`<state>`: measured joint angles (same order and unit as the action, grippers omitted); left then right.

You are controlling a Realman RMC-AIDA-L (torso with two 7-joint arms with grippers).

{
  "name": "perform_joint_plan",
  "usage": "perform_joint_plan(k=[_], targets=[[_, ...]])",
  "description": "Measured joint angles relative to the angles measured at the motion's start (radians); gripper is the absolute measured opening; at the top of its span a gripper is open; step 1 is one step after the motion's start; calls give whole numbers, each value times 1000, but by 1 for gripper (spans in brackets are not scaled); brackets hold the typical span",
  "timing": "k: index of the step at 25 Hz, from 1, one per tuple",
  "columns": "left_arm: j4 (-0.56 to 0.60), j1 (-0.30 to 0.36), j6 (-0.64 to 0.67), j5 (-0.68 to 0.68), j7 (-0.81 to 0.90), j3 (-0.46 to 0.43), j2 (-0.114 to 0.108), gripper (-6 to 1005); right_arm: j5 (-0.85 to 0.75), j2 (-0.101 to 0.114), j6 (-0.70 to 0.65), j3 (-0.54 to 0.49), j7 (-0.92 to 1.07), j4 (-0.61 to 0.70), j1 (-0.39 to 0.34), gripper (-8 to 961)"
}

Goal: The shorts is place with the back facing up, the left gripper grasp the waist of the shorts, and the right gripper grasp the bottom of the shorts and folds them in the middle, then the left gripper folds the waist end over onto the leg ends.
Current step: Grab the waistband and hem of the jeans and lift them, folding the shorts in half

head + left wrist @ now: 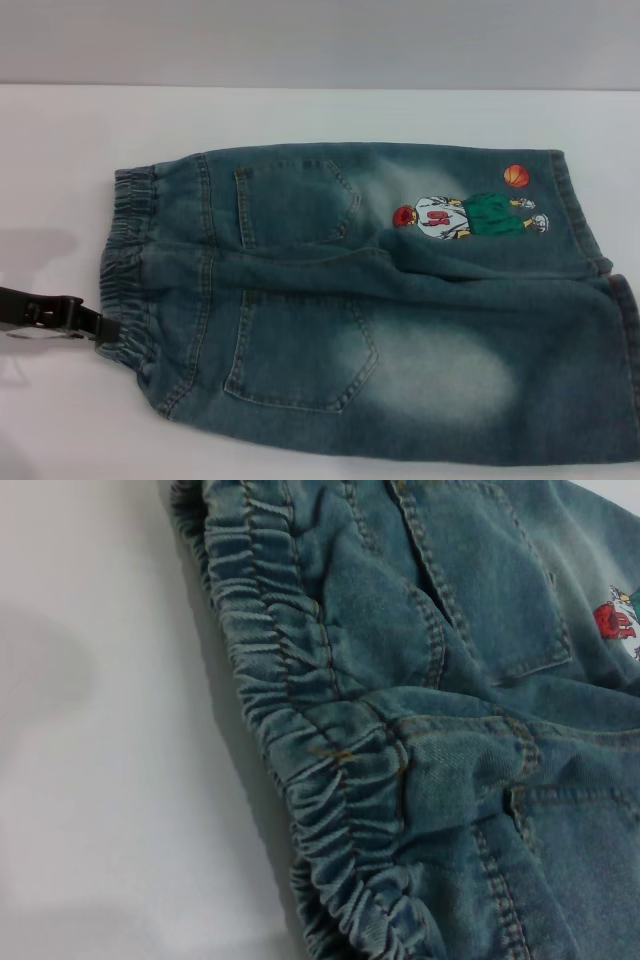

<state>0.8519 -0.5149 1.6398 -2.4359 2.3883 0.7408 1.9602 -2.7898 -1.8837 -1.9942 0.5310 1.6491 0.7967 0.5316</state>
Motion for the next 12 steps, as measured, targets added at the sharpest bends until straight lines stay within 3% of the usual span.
perform_joint_plan(k=[12], targets=[[-1,-1,-2,-3,0,0,0,29,-21,5,35,5,21,0,3,481]])
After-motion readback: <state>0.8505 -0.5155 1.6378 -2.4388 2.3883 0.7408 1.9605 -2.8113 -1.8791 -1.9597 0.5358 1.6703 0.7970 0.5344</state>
